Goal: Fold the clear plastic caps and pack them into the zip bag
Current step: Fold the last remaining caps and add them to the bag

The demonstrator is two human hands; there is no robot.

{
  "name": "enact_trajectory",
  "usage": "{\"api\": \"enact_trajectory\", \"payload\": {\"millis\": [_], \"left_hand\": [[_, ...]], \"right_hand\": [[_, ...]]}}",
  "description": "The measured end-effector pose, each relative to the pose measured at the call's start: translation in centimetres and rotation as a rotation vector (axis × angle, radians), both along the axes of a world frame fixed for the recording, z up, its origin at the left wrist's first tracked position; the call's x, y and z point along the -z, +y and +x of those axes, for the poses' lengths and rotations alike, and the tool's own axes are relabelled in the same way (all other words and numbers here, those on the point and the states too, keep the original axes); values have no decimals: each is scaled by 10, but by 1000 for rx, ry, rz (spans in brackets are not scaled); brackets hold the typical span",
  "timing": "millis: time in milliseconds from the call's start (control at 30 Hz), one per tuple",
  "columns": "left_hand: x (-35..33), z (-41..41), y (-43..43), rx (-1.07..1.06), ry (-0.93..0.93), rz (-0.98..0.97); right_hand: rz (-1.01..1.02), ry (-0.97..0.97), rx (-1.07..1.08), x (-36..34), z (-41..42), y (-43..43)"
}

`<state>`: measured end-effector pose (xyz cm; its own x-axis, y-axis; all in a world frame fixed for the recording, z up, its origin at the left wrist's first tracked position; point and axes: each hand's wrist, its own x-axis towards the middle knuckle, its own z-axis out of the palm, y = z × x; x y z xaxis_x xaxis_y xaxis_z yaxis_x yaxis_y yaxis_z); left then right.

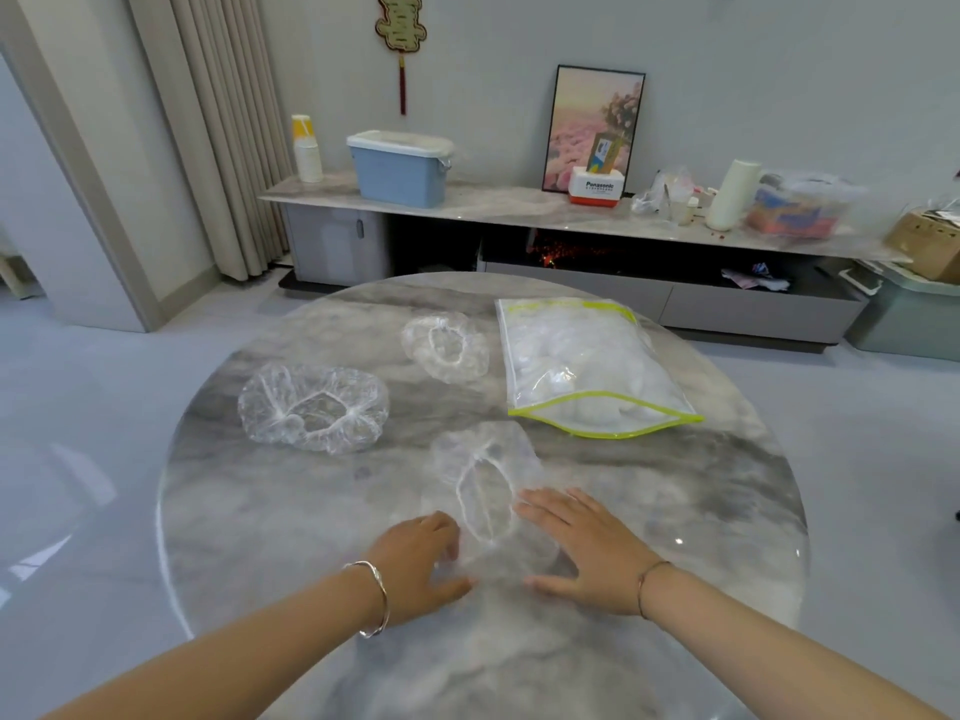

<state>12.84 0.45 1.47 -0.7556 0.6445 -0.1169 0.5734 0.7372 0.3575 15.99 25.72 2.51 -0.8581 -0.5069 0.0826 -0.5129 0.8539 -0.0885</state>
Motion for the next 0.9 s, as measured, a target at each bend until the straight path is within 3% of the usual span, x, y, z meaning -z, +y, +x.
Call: {"api": "enact_trajectory", "payload": {"millis": [133, 200, 300, 433, 533, 633, 733, 833, 900], "left_hand": [[-4, 27, -17, 99, -35, 9], [-1, 33, -25, 134, -55, 14], [4, 38, -31, 188, -15, -44], [1, 40, -27, 159, 68, -126], [0, 38, -22, 98, 95, -128], [-5, 37, -21, -89, -34, 166], [-12, 37, -19, -271, -224, 416], [-17, 37, -12, -371, -412, 596], [-17, 36, -8, -420, -411, 606]], "right_hand": [[139, -231, -29, 3, 35, 0], [141, -121, -72, 9, 47, -2], [122, -172, -70, 10, 60, -5], [135, -82, -116, 11, 68, -13], [-77, -45, 9, 15, 69, -23], [-520, -316, 301, 11, 70, -27], [-910, -421, 492, 6, 68, -34], [-1073, -438, 600, 4, 60, -36], [-1067, -432, 666, 7, 54, -33]]}}
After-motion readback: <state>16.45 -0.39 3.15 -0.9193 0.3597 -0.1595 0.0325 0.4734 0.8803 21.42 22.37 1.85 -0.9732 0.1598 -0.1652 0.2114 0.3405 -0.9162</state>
